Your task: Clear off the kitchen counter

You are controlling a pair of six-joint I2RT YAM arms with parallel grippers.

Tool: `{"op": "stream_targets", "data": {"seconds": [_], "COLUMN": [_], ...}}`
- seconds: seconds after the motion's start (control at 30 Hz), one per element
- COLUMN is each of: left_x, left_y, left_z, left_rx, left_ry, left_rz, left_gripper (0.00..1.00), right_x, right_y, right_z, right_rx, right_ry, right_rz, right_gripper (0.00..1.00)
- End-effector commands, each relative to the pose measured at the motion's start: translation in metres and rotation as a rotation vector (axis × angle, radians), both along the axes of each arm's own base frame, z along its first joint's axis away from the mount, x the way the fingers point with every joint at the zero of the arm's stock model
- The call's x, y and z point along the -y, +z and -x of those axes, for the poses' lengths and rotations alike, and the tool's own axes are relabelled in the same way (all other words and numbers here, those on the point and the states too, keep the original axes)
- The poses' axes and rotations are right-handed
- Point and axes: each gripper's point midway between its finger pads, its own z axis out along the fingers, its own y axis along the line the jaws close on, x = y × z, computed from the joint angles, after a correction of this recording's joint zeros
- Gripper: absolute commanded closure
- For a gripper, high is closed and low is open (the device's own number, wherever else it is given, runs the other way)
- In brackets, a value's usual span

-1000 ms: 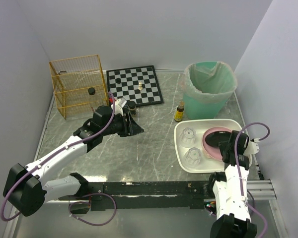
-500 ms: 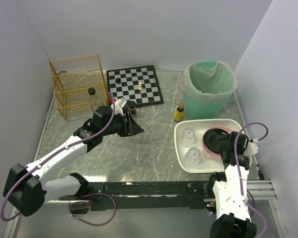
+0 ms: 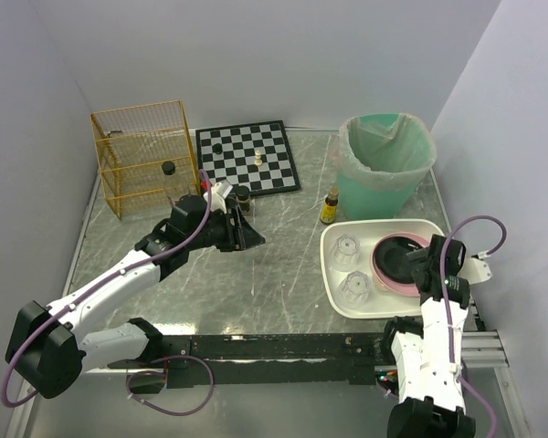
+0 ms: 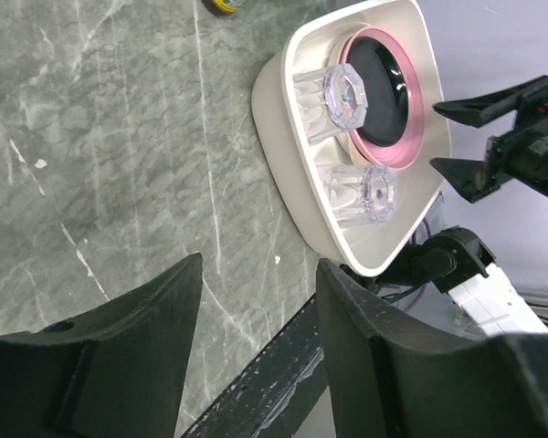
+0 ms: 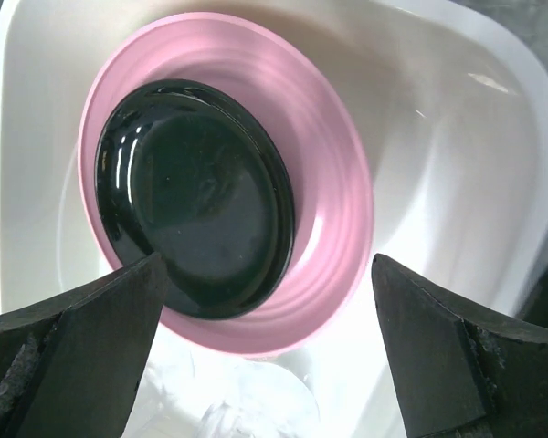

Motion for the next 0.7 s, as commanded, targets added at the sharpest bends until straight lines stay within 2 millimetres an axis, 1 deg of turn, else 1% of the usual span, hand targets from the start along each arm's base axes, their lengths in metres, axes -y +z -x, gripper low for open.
{"op": "stream_targets", "data": {"seconds": [0.0,0.03,0.13,0.2,0.33,0.4,0.43,0.47,0.5,0.57,0.67], "left_x": [-0.007,-0.01,-0.017,-0.019,-0.022,-0.025,-0.026,-0.028,-0.032,-0.04,-0.056], "left_y": [0.014,0.015,0.019,0.02,0.027,0.03,0.032,0.035,0.036,0.041,0.047], "left_z": [-0.005,-0.007,-0.015,-0.019,-0.027,-0.031,-0.033,-0.035,-0.037,-0.042,-0.05], "left_rx": [0.059,0.068,0.091,0.094,0.104,0.11,0.115,0.124,0.127,0.138,0.154], "left_ry": [0.03,0.044,0.084,0.1,0.124,0.136,0.143,0.152,0.164,0.195,0.223], "left_rz": [-0.017,-0.031,-0.068,-0.089,-0.1,-0.105,-0.111,-0.119,-0.128,-0.145,-0.176], "left_gripper": [0.41,0.4,0.33,0.3,0.27,0.27,0.26,0.25,0.25,0.24,0.23], "right_x": [0.006,0.005,-0.002,-0.005,-0.016,-0.027,-0.036,-0.05,-0.058,-0.074,-0.093], "right_y": [0.032,0.04,0.064,0.073,0.083,0.086,0.086,0.086,0.086,0.085,0.084], "right_z": [0.003,-0.001,-0.017,-0.022,-0.034,-0.04,-0.045,-0.05,-0.053,-0.059,-0.065], "right_rx": [0.053,0.083,0.161,0.163,0.159,0.155,0.151,0.147,0.143,0.133,0.124], "right_ry": [0.013,0.036,0.16,0.201,0.256,0.288,0.319,0.367,0.386,0.431,0.478], "right_rz": [0.069,0.083,0.114,0.113,0.12,0.127,0.123,0.119,0.113,0.1,0.097], "right_gripper": [0.0,0.0,0.0,0.0,0.0,0.0,0.0,0.0,0.0,0.0,0.0]}}
